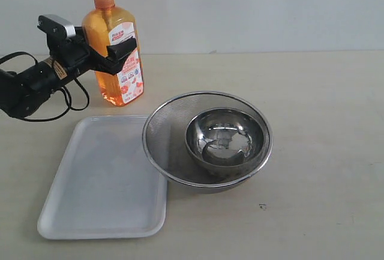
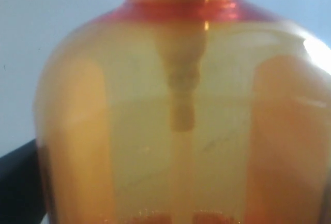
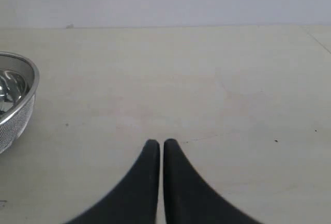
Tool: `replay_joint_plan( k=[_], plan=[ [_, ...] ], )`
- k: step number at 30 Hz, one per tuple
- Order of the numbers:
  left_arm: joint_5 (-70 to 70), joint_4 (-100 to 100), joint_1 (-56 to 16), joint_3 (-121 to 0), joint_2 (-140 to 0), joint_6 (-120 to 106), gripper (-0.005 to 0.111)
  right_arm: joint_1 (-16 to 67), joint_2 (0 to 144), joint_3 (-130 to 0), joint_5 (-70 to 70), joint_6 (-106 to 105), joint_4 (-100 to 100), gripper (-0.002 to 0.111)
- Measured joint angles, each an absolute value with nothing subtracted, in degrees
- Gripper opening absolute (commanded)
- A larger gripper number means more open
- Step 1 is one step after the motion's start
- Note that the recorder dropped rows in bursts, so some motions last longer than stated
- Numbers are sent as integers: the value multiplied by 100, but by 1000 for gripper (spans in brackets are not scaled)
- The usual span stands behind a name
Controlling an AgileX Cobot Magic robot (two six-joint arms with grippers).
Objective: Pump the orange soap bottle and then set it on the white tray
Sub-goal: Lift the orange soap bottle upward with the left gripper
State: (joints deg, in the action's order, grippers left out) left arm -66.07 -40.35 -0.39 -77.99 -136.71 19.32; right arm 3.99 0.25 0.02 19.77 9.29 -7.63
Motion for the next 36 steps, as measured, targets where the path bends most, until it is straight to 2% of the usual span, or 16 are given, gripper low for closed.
replay_joint_plan(
  k=[7,9,11,14,16,18,36],
  plan=[
    [-6607,-3997,-48,-7879,-13731,1932,87,399,25,2,1977,929,-763,0],
    [-6607,-3987,-48,-7893,-13731,1932,84,399,25,2,1977,929,-763,0],
    [-6607,-3974,-48,-7893,-13731,1932,72,399,25,2,1977,929,-763,0],
    [-6596,-3974,-60,-7911,-13731,1947,48,399,25,2,1977,929,-763,0],
    [-6568,-3924,-60,-7920,-13731,1989,21,399,25,2,1977,929,-763,0],
    [-6557,-3910,-60,-7920,-13731,2002,5,399,25,2,1977,929,-763,0],
    [-6458,-3875,-60,-7994,-13687,2026,5,399,25,2,1977,929,-763,0]
  ],
)
